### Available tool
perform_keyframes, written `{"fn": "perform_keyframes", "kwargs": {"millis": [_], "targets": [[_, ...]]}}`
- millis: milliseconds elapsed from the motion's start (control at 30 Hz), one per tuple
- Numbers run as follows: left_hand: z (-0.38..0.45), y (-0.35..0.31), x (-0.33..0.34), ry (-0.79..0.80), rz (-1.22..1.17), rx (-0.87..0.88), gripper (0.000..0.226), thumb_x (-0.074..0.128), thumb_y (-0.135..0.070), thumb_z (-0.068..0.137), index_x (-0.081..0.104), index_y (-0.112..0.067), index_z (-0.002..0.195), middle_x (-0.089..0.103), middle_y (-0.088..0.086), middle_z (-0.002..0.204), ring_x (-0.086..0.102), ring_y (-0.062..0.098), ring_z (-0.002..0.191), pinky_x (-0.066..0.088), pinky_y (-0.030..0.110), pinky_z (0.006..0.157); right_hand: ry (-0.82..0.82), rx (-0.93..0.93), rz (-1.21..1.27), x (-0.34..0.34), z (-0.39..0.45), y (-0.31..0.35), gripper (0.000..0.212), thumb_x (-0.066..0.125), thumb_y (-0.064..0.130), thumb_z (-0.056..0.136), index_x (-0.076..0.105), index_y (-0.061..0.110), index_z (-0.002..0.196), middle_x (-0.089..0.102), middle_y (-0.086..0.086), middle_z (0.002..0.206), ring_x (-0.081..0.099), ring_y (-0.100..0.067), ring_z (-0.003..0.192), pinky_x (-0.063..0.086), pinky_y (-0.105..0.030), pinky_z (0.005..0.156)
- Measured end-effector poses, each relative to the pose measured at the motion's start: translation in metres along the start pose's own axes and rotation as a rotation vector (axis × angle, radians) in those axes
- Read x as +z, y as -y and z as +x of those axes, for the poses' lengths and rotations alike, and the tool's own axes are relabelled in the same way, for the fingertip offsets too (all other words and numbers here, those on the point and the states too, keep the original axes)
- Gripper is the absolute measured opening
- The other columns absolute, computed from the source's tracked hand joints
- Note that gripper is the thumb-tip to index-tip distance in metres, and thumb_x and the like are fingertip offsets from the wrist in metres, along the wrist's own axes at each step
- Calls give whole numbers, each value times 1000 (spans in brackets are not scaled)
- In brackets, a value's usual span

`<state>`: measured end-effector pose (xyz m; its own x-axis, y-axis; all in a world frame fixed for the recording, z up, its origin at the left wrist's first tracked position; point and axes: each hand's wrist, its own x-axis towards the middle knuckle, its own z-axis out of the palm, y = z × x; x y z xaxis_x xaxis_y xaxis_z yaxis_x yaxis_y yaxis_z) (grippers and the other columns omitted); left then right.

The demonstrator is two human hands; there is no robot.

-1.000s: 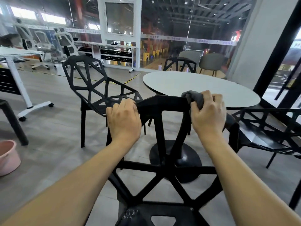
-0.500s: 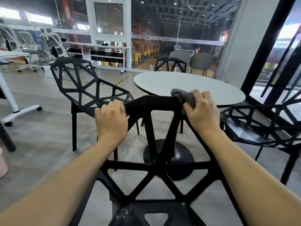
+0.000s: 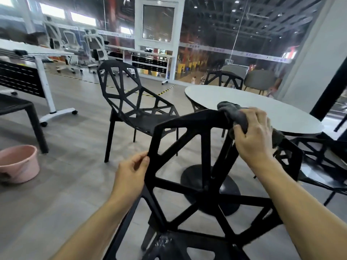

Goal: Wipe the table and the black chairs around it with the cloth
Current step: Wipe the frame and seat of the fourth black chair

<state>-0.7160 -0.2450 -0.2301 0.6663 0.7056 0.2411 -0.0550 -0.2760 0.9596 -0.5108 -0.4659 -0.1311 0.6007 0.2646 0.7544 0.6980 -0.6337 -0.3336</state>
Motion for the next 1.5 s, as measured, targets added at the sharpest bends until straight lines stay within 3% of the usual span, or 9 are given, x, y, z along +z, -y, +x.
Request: {"fn": "perform_keyframes", "kwargs": {"millis": [233, 400, 467, 600, 733, 833, 1167, 1367, 1500], "targets": [[-1, 2, -3, 56, -105, -6, 37, 52, -5, 102, 74, -33, 109, 77, -16, 98, 70, 0, 96, 53, 22, 89, 206, -451, 146, 71, -13, 117, 44, 55, 36, 87, 60, 19, 128, 51, -5, 135, 45, -28, 124, 35, -46, 109], [1, 11, -2, -9, -123, -53, 26, 60, -6, 98, 73, -12, 76, 70, -5, 68, 55, 8, 72, 45, 30, 65, 247, -922, -109, 100, -38, 167, 35, 47, 32, 84, 69, 12, 102, 63, -12, 106, 57, -37, 97, 38, -46, 90], [-1, 11, -2, 1, -136, -82, 20, 60, -11, 99, 77, -14, 90, 76, -2, 78, 62, 7, 75, 49, 29, 71, 222, -956, -117, 95, -34, 157, 31, 53, 32, 89, 68, 12, 107, 62, -12, 110, 57, -36, 101, 42, -46, 93], [-2, 6, -4, 30, -177, -97, 26, 56, -7, 101, 72, -14, 119, 78, -8, 99, 72, 7, 99, 55, 27, 94, 137, -790, -22, 84, -28, 130, 43, 65, 32, 90, 64, 13, 129, 57, -14, 131, 53, -35, 121, 41, -46, 106], [0, 12, -8, 85, -169, -131, 34, 50, -5, 103, 72, -21, 121, 77, -6, 103, 72, 14, 96, 56, 47, 96, -42, -329, 175, 83, -38, 110, 48, 61, 24, 92, 56, 12, 138, 47, -15, 144, 45, -33, 133, 37, -50, 113], [-3, 7, -14, 124, -274, -222, 49, 37, 10, 98, 71, -18, 119, 77, -8, 101, 72, 10, 98, 58, 31, 91, -148, -122, 328, 94, -61, 124, 46, 58, 16, 93, 56, 11, 140, 39, -17, 152, 36, -32, 143, 30, -47, 120], [-7, 5, -24, 170, -629, -429, 58, 21, -36, 101, 70, -8, 116, 74, 11, 113, 68, 21, 110, 47, 33, 95, -35, -163, 312, 107, -125, 142, 47, 69, 19, 88, 62, 17, 135, 50, -13, 138, 47, -30, 125, 42, -49, 108], [-12, -5, -7, 187, -438, -306, 44, 23, -26, 107, 66, -21, 115, 75, 1, 110, 71, 5, 97, 52, 11, 69, 41, -577, -20, 78, -67, 108, 41, 70, 28, 85, 62, 15, 124, 57, -17, 114, 54, -37, 99, 47, -51, 88], [-12, -3, -6, 179, -392, -273, 39, 28, -25, 107, 65, -26, 118, 73, -4, 115, 69, 3, 104, 51, 11, 76, -115, -239, 107, 85, -64, 107, 46, 70, 19, 87, 59, 12, 132, 54, -17, 129, 52, -35, 115, 43, -46, 103]]}}
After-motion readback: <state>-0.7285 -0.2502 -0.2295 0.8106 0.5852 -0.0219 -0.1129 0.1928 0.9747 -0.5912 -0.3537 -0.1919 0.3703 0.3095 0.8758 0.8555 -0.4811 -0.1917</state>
